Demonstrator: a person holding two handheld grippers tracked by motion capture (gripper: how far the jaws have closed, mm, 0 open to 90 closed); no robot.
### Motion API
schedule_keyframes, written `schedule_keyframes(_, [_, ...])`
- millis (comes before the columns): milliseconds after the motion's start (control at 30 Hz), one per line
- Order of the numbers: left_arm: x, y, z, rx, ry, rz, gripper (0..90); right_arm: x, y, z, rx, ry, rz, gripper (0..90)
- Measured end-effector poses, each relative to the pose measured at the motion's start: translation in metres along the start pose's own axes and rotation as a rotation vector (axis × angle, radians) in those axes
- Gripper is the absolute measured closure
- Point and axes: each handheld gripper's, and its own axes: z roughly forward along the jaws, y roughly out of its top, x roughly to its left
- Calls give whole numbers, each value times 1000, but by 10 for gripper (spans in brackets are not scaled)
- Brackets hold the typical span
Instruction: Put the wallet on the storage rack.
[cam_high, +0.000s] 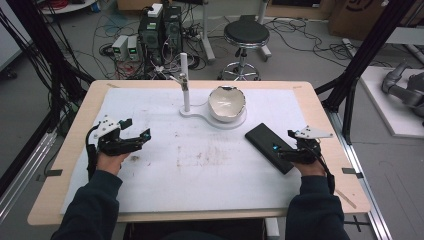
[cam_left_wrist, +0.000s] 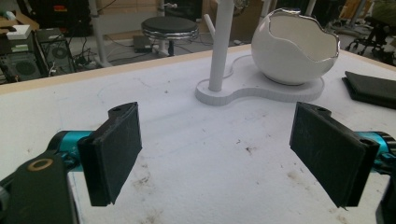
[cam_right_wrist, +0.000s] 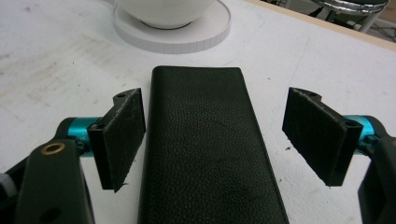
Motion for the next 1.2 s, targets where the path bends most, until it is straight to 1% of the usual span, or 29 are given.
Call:
schedule_keyframes(100, [4, -3, -1, 4, 9, -12, 170, 3, 0, 0, 0, -4, -33, 215])
schedule_keyframes(133, [4, -3, -1, 4, 9, -12, 170, 5, 0, 0, 4, 5, -44, 214])
schedule_keyframes(167, [4, -2, -2, 3, 13, -16, 171, 6, 0, 0, 8, 7, -75, 214])
schedule_keyframes(233, [3, -2, -3, 2, 16, -11, 174, 11, -1, -2, 7, -9, -114, 214])
schedule_keyframes(300, [2, -3, -3, 4, 18, -11, 178, 13, -2, -5, -1, -22, -118, 214])
schedule_keyframes(333, [2, -3, -3, 4, 18, -11, 179, 13, -3, -7, -8, -26, -103, 214])
schedule_keyframes(367, [2, -3, -2, 8, 19, -14, 178, 13, -4, -7, -9, -21, -97, 214])
schedule_keyframes(400, [2, -4, -1, 11, 19, -14, 179, 13, -6, -6, -2, -5, -94, 214])
schedule_keyframes(467, [2, -4, 0, 15, 20, -15, 180, 16, -10, -3, 27, 22, -110, 214])
schedule_keyframes(567, [3, -5, 0, 16, 19, -23, 181, 20, -15, 6, 76, 48, -149, 221])
schedule_keyframes(600, [3, -5, 0, 16, 19, -23, 182, 20, -15, 6, 76, 48, -149, 221])
schedule_keyframes(633, [4, -5, 1, 20, 15, -24, 182, 21, -16, 8, 95, 49, -165, 248])
schedule_keyframes(667, [4, -6, 2, 21, 12, -26, 184, 25, -19, 16, 135, 51, -202, 277])
schedule_keyframes(700, [3, -6, 3, 26, 9, -26, 184, 26, -19, 18, 142, 46, -204, 282])
schedule_keyframes(767, [2, -7, 3, 29, 6, -26, 186, 26, -19, 20, 140, 39, -205, 317])
schedule_keyframes(867, [2, -8, 4, 32, 6, -27, 187, 27, -21, 22, 151, 29, -218, 322])
schedule_keyframes(900, [2, -8, 4, 33, 9, -31, 187, 29, -24, 26, 180, 17, -259, 316])
schedule_keyframes(933, [1, -8, 3, 33, 9, -34, 187, 29, -24, 26, 180, 17, -259, 316])
schedule_keyframes(967, [1, -8, 3, 35, 8, -32, 188, 31, -24, 26, 184, 3, -280, 317])
schedule_keyframes(1000, [1, -8, 3, 35, 8, -32, 188, 31, -24, 26, 184, 3, -280, 317])
schedule_keyframes(1033, [1, -8, 2, 33, 8, -32, 189, 31, -25, 26, 186, -5, -293, 350])
schedule_keyframes(1067, [1, -8, 2, 34, 8, -34, 189, 31, -25, 26, 186, -5, -293, 350])
schedule_keyframes(1100, [0, -8, 2, 38, 9, -36, 189, 31, -25, 26, 183, -31, -301, 431])
schedule_keyframes(1133, [0, -8, 2, 38, 9, -36, 189, 31, -25, 26, 183, -31, -301, 431])
schedule_keyframes(1167, [0, -8, 3, 39, 8, -36, 189, 30, -25, 25, 181, -31, -286, 436])
schedule_keyframes(1200, [0, -8, 3, 39, 7, -36, 189, 30, -25, 25, 181, -31, -286, 436])
